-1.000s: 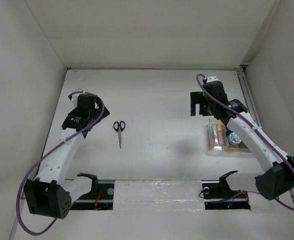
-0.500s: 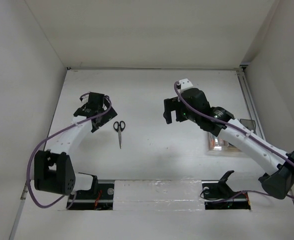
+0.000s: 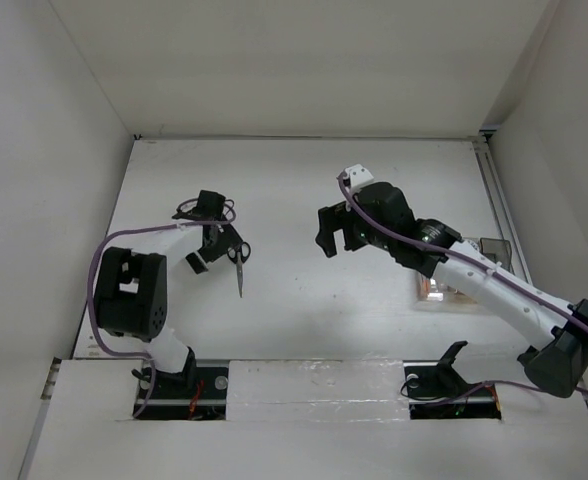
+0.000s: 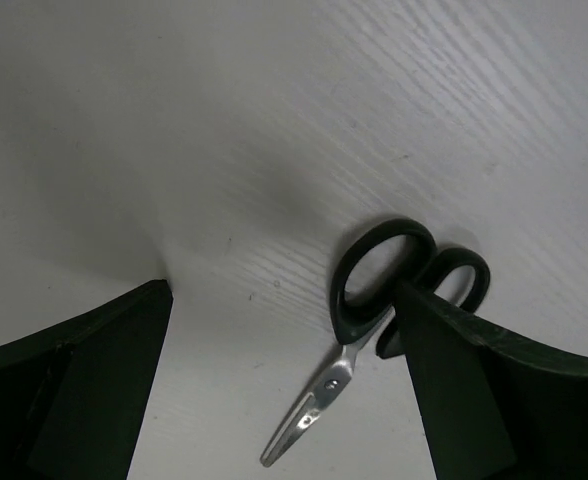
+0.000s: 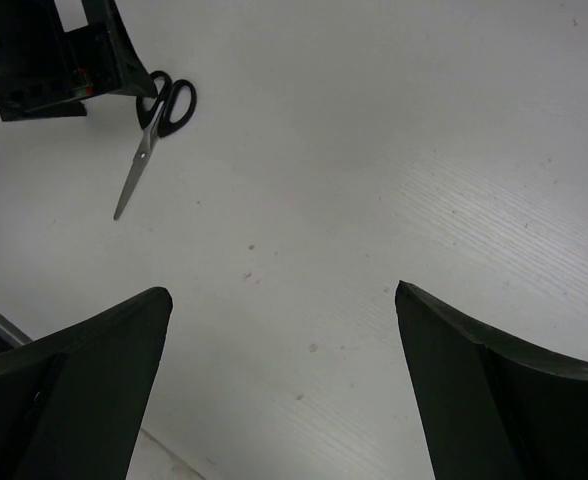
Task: Sort the stationery into containers
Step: Pick up the scissors from the center of the board.
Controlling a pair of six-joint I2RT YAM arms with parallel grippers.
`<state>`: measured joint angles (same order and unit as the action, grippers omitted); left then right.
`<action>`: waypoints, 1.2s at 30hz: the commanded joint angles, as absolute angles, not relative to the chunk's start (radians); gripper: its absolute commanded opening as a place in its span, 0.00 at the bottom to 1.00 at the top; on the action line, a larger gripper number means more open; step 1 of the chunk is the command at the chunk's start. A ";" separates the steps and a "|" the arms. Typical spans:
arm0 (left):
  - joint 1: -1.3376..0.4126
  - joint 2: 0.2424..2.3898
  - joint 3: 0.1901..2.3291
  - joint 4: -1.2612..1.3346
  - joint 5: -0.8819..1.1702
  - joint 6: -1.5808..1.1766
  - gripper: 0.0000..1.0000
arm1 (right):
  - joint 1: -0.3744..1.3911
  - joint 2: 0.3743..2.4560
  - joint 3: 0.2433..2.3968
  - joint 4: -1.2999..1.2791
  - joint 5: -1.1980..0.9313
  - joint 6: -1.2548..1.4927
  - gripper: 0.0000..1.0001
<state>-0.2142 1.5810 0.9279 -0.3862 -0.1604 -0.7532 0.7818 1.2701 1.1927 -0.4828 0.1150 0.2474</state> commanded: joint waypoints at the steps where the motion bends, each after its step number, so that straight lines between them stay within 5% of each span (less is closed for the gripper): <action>1: -0.215 1.640 0.962 -0.420 -0.207 -0.788 0.88 | 0.795 1.230 1.184 -0.407 0.078 0.227 1.00; 8: -0.215 1.661 0.973 -0.439 -0.247 -0.807 0.71 | 0.795 1.212 1.166 -0.397 0.078 0.227 1.00; 13: -0.215 1.718 0.991 -0.439 -0.238 -0.807 0.48 | 0.795 1.190 1.166 -0.397 0.069 0.218 1.00; 20: -0.215 1.759 0.982 -0.420 -0.207 -0.807 0.34 | 0.795 1.146 1.146 -0.397 0.060 0.209 1.00; 25: -0.215 1.772 0.982 -0.394 -0.172 -0.789 0.00 | 0.795 1.127 1.137 -0.387 0.026 0.209 1.00; 36: -0.253 1.606 0.978 -0.325 -0.153 -0.704 0.00 | 0.730 1.074 1.048 -0.290 -0.222 0.166 1.00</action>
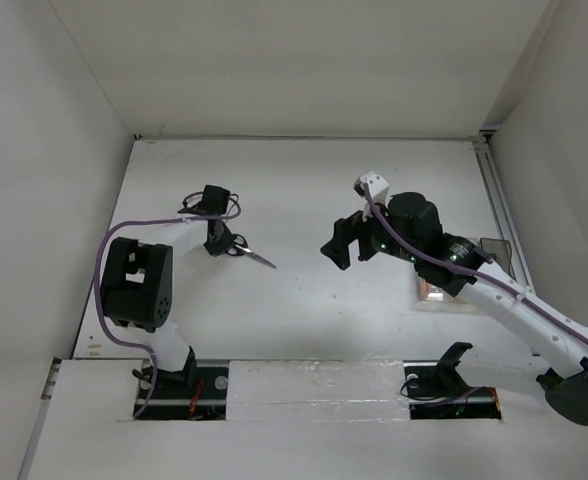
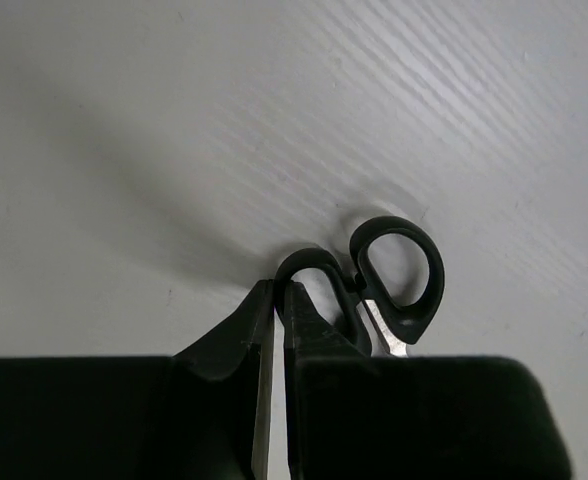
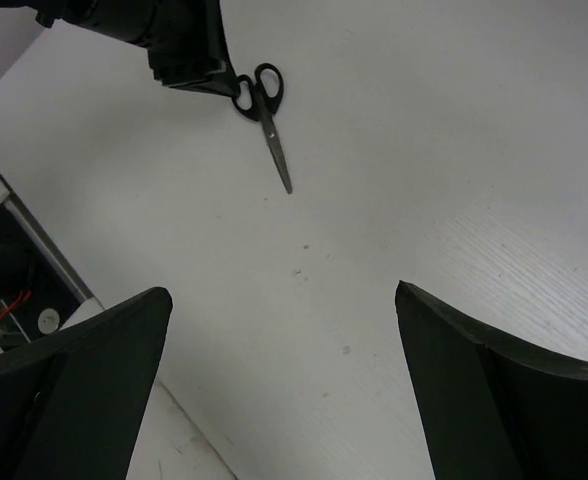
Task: Sort the stationery into containers
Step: Pick up the scissors from the center of the board.
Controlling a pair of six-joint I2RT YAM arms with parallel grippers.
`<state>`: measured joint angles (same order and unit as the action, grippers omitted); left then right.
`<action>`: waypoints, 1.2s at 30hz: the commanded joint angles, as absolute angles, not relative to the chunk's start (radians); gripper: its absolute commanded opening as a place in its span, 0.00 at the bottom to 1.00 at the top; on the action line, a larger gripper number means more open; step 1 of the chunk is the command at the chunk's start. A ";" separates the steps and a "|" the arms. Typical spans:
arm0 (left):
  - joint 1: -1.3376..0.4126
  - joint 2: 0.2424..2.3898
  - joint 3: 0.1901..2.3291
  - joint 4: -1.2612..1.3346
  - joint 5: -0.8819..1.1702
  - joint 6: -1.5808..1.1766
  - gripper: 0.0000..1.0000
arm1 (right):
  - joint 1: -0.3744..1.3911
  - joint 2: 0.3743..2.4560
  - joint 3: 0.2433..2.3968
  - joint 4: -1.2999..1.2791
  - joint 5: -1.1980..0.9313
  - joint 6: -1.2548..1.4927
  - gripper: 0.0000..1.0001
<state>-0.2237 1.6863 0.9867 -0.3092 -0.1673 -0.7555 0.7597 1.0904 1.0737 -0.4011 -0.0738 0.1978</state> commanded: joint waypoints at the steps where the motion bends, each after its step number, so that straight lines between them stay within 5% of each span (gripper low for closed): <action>1: -0.267 1.583 0.992 -0.325 -0.166 -0.677 0.00 | 0.730 1.074 1.036 -0.281 -0.259 0.154 1.00; 11: -0.512 1.398 1.134 -0.365 -0.180 -0.559 0.00 | 0.571 1.129 0.987 -0.154 -0.486 0.190 0.98; 13: -0.522 1.353 1.134 -0.318 -0.079 -0.532 0.00 | 0.517 1.153 0.971 -0.114 -0.549 0.221 0.89; 17: -0.554 1.307 1.144 -0.278 0.002 -0.495 0.00 | 0.399 1.213 0.971 -0.023 -0.748 0.264 0.86; 23: -0.676 1.305 1.218 -0.304 -0.142 -0.460 0.00 | 0.429 1.295 0.982 0.070 -0.805 0.354 0.83; 36: -0.676 1.302 1.236 -0.253 -0.040 -0.433 0.00 | 0.489 1.423 1.025 0.195 -0.821 0.443 0.71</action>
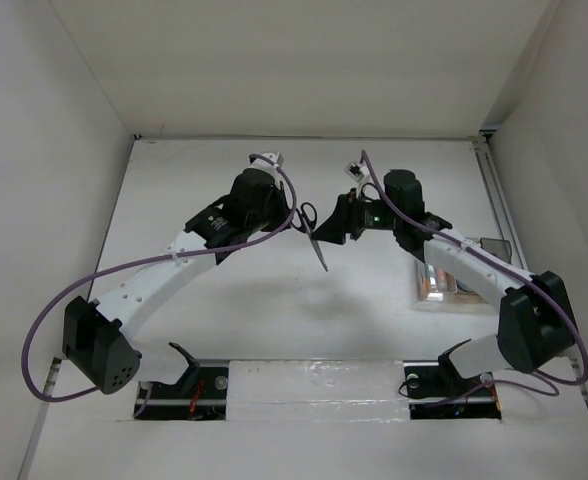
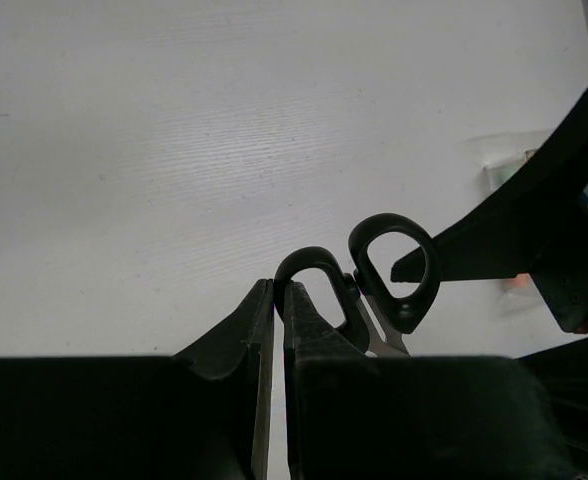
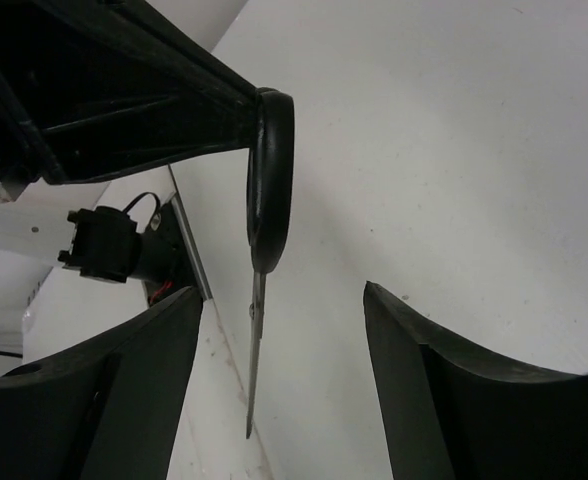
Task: Sort the stationery into containers
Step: Pick up the scissors from the center of the board.
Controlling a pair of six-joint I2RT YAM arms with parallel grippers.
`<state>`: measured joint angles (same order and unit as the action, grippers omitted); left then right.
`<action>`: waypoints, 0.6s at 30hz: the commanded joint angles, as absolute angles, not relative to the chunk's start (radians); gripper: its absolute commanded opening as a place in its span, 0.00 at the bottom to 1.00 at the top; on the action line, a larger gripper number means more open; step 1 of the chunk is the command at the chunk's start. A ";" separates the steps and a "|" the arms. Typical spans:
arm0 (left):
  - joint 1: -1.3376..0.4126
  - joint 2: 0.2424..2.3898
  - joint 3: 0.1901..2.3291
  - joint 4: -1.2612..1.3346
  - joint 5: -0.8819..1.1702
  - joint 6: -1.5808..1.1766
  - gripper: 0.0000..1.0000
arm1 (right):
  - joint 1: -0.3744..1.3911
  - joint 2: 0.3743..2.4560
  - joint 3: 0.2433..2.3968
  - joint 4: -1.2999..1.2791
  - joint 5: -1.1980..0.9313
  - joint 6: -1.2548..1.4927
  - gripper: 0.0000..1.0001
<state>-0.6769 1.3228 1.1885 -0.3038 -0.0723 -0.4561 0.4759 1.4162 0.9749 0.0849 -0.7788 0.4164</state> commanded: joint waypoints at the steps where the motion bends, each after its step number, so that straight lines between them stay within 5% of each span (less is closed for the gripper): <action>1: -0.676 1.313 1.236 -0.253 -0.031 -0.433 0.00 | 0.500 1.424 1.025 0.195 -0.821 0.443 0.71; 10: -0.676 1.304 1.216 -0.235 0.014 -0.433 0.00 | 0.518 1.459 1.071 0.216 -0.790 0.453 0.62; 18: -0.676 1.304 1.197 -0.225 0.049 -0.433 0.00 | 0.538 1.489 1.081 0.236 -0.778 0.462 0.40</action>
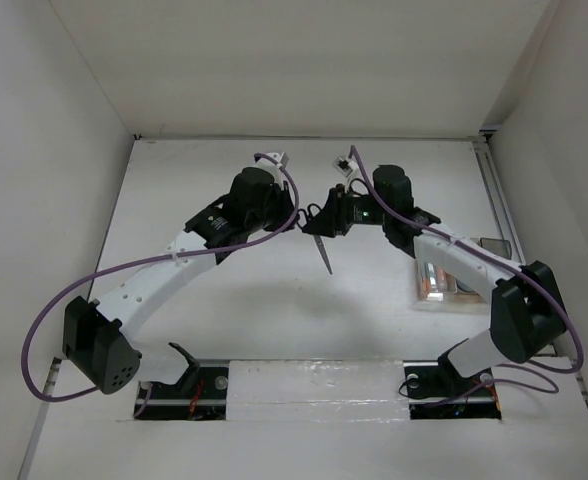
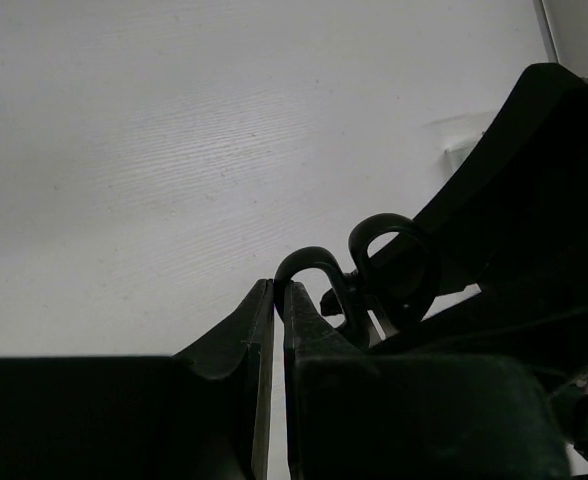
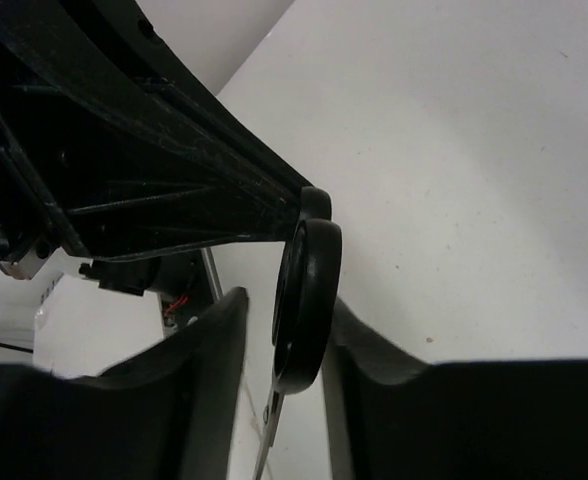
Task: Sort the stationery into containers
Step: Pick up the scissors from the center of the board, then place the scissors in the storage box.
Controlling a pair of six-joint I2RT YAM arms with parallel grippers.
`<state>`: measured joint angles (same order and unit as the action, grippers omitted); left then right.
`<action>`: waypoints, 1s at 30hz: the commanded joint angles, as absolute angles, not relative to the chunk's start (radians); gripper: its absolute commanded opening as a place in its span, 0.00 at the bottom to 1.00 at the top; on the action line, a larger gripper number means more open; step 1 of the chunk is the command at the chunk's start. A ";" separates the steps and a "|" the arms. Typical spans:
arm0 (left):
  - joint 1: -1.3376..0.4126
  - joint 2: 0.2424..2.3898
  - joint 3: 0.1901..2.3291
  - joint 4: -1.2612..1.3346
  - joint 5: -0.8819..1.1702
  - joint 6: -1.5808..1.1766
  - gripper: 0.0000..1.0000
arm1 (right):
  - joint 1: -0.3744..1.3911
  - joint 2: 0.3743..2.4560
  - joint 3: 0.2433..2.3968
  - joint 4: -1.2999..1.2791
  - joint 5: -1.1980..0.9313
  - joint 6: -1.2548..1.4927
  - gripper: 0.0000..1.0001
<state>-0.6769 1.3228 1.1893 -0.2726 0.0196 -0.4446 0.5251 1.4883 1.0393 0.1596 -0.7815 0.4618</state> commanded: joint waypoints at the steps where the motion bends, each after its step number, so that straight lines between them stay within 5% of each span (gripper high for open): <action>1: -0.676 1.304 1.197 -0.225 0.049 -0.433 0.00 | 0.538 1.489 1.081 0.236 -0.778 0.471 0.36; 2: -0.676 1.304 1.197 -0.216 0.049 -0.433 0.00 | 0.538 1.489 1.081 0.236 -0.778 0.471 0.27; 3: -0.676 1.304 1.197 -0.216 0.049 -0.433 0.00 | 0.538 1.489 1.092 0.236 -0.778 0.471 0.04; 6: -0.676 1.295 1.197 -0.216 0.058 -0.433 0.00 | 0.538 1.489 1.092 0.236 -0.769 0.471 0.00; 7: -0.676 1.295 1.197 -0.216 0.049 -0.443 0.35 | 0.538 1.476 1.092 0.236 -0.769 0.462 0.00; 9: -0.676 1.285 1.197 -0.253 0.005 -0.457 0.89 | 0.516 1.456 1.092 0.119 -0.726 0.402 0.00; 10: -0.676 1.285 1.215 -0.273 -0.020 -0.457 1.00 | 0.502 1.424 1.112 0.059 -0.697 0.373 0.00; 19: -0.676 1.198 1.278 -0.709 -0.458 -0.557 1.00 | 0.358 1.240 1.223 -0.664 0.059 0.089 0.00; 30: -0.620 0.963 1.011 -0.582 -0.313 -0.518 1.00 | 0.030 0.991 1.101 -0.656 0.115 -0.267 0.00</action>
<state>-0.6197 0.9665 1.0554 -0.6205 -0.3424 -0.5320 0.0814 1.0210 1.0958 -0.6670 0.0719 -0.0998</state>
